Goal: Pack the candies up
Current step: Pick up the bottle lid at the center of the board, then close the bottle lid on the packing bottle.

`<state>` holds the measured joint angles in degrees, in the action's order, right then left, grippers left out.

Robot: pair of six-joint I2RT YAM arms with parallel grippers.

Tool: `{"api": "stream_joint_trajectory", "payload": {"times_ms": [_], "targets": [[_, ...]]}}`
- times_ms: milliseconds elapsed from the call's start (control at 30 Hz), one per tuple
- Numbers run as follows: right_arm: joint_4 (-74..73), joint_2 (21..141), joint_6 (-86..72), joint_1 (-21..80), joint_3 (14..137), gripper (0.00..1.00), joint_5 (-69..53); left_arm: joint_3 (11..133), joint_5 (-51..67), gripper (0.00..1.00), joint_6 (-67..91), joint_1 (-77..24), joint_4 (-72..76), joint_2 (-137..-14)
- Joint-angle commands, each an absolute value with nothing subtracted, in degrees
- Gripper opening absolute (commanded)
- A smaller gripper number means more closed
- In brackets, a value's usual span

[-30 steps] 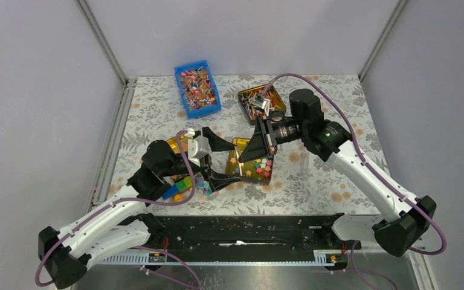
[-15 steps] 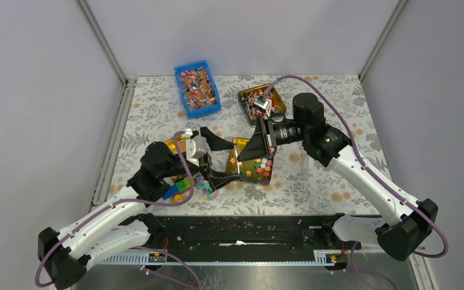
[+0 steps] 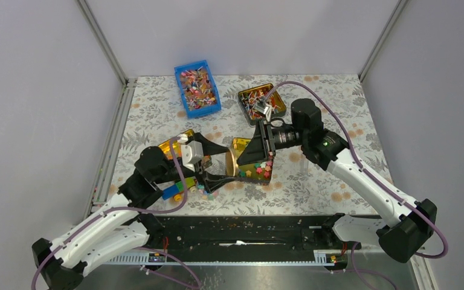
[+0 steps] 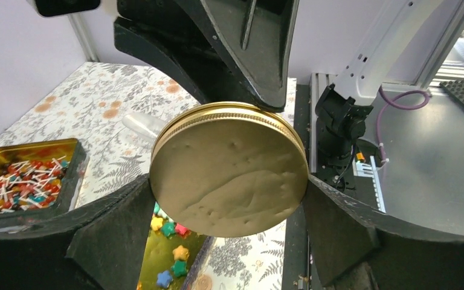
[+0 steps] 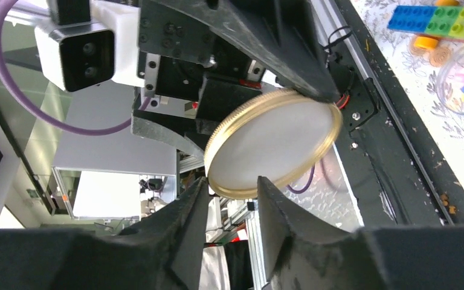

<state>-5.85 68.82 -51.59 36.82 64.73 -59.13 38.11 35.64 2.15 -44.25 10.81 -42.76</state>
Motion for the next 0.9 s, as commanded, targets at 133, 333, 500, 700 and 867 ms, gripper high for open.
{"api": "stream_joint_trajectory", "payload": {"times_ms": [133,333,500,700,867], "targets": [[-19.9,65.6,-39.2,37.0,63.6,0.67,-50.3,40.4,27.5,0.65,-9.5,-44.6,-10.4,-37.6],[-30.0,64.8,-33.4,37.0,63.2,0.83,-40.5,44.1,19.4,0.62,-14.0,-44.6,-27.7,-39.6],[-36.2,64.4,-32.0,36.9,62.7,0.93,-32.3,47.7,14.2,0.63,-14.3,-44.6,-35.9,-46.7],[-43.0,63.1,-32.0,36.1,62.0,1.0,-22.0,51.3,10.7,0.65,-13.4,-44.6,-39.7,-56.5],[-46.1,61.1,-32.9,32.8,60.4,1.0,-18.5,54.2,5.9,0.66,-13.1,-44.6,-43.0,-64.7]]}}
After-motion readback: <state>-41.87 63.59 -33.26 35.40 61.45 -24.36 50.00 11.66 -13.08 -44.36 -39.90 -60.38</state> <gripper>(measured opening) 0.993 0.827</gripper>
